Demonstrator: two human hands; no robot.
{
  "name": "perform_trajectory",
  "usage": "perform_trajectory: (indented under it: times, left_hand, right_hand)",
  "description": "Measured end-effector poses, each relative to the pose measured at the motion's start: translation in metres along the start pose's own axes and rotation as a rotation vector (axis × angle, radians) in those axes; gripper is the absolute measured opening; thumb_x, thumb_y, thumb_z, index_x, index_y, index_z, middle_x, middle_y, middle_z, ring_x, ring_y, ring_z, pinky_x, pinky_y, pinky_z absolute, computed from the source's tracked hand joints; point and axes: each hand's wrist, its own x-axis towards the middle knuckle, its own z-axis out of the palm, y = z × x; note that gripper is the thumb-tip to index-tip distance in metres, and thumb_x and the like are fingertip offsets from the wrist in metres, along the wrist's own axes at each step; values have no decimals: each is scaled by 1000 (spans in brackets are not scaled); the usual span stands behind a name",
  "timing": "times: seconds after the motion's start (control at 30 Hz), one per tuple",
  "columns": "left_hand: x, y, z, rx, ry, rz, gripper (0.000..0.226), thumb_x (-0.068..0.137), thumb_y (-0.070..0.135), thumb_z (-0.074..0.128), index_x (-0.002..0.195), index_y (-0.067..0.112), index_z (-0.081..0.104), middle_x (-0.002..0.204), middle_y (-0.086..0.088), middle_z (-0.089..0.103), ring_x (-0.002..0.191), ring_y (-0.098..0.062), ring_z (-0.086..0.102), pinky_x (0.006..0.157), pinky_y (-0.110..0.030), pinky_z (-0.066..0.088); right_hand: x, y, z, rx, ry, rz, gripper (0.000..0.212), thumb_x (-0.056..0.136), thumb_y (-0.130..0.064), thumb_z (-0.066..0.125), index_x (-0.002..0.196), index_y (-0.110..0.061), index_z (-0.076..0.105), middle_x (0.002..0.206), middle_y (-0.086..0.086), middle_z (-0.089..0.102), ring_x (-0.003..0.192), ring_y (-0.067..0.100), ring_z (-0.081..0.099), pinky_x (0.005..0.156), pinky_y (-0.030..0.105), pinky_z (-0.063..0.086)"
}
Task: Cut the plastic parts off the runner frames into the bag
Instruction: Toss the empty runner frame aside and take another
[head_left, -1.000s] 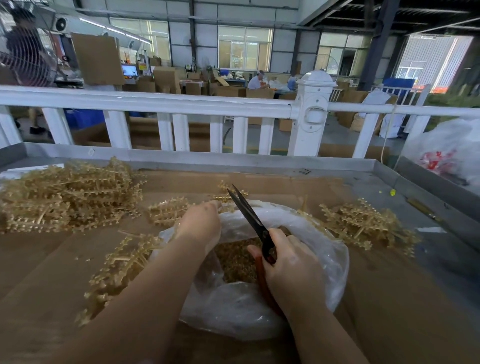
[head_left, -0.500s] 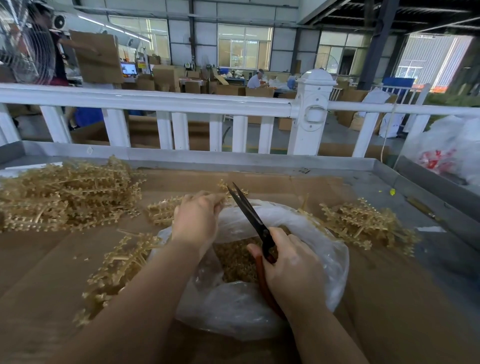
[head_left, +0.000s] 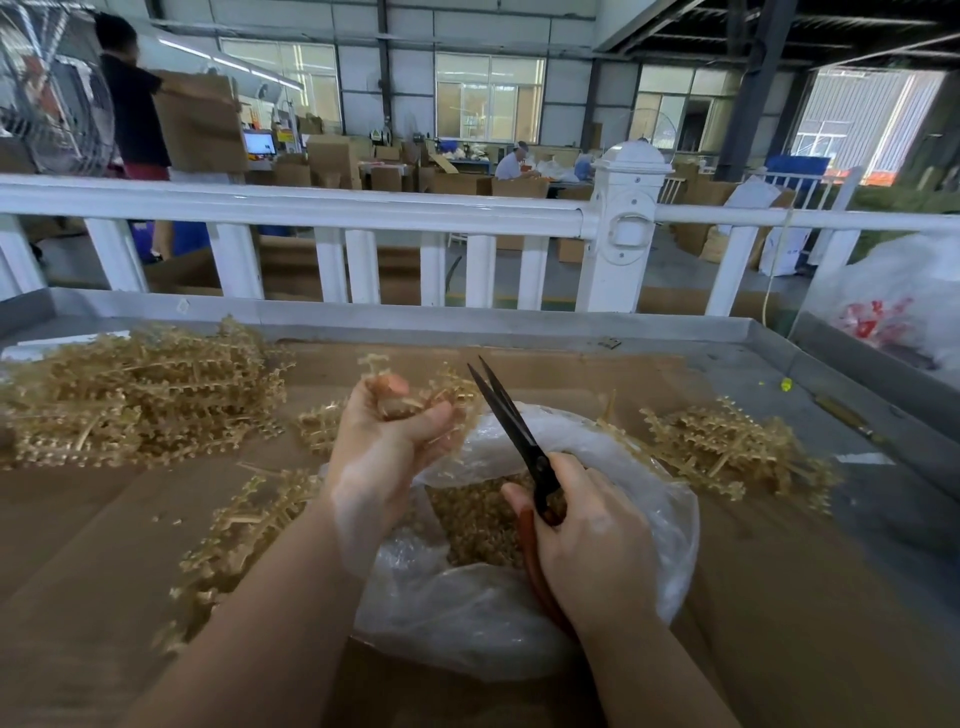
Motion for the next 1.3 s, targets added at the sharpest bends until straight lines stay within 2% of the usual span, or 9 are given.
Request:
perform_trajectory:
  times: [0.3,0.53,0.67,0.83,0.93,1.03,1.1,1.2,1.3]
  left_hand:
    - [-12,-31,-3,-120,5,1,44,62,-7,67,98,15,55,89,-13,74,79,-24,73,59,-26,57]
    - [-18,-37,2,-143,-74,-119,20,67,1,67,85,6,60,85,-15,73,76,-24,73,59,-26,58]
    - [-22,-34,5,10,-139,-154,15,64,0,71,76,8,67,89,-17,70,83,-29,69,80,-41,59]
    - [-26,-27,7,263,-268,-196,22,73,-14,66,84,5,67,82,-11,73,77,-21,69,71,-30,57]
    - [-27,-21,10,450,-330,-202,25,71,-2,75,90,13,72,87,-5,75,89,-22,70,85,-34,54]
    - [-29,-20,16,572,-346,-180,15,73,16,80,87,18,75,83,0,75,81,-12,71,69,-21,56]
    - [-29,-22,20,615,-306,-120,5,81,15,74,81,20,76,82,-1,75,82,-14,71,71,-22,56]
    - [-29,-23,19,459,-236,-154,9,86,6,67,85,12,73,77,-6,73,69,-15,70,58,-23,54]
    - [-33,-21,20,312,-237,-233,10,90,2,59,94,4,69,76,-10,71,63,-19,69,53,-26,55]
  right_hand:
    - [0,2,0,30,-67,39,28,85,-50,59,93,-23,64,71,-9,57,66,11,54,58,23,39]
    - [3,0,-1,109,-5,57,28,86,-47,60,94,-21,65,69,-9,60,65,12,58,56,30,50]
    - [4,1,-2,142,103,57,16,87,-34,68,87,-19,65,67,-11,60,62,6,56,54,21,46]
    - [3,4,-2,188,177,83,14,86,-27,62,91,-16,68,71,-11,63,65,1,56,66,0,37]
    - [3,6,-2,211,173,74,18,85,-26,60,96,-15,70,75,-10,65,69,5,61,69,6,41]
    - [3,6,-1,234,148,46,22,84,-25,62,102,-14,70,81,-8,69,77,10,66,71,16,47]
    - [3,5,-2,233,171,40,21,84,-24,63,101,-15,70,81,-10,68,77,7,64,74,8,43]
    - [4,3,-5,264,199,46,19,83,-26,64,100,-17,70,83,-17,62,81,-1,58,77,-2,35]
    - [5,3,-7,352,147,56,18,85,-27,64,102,-23,68,87,-21,62,84,-4,59,76,1,40]
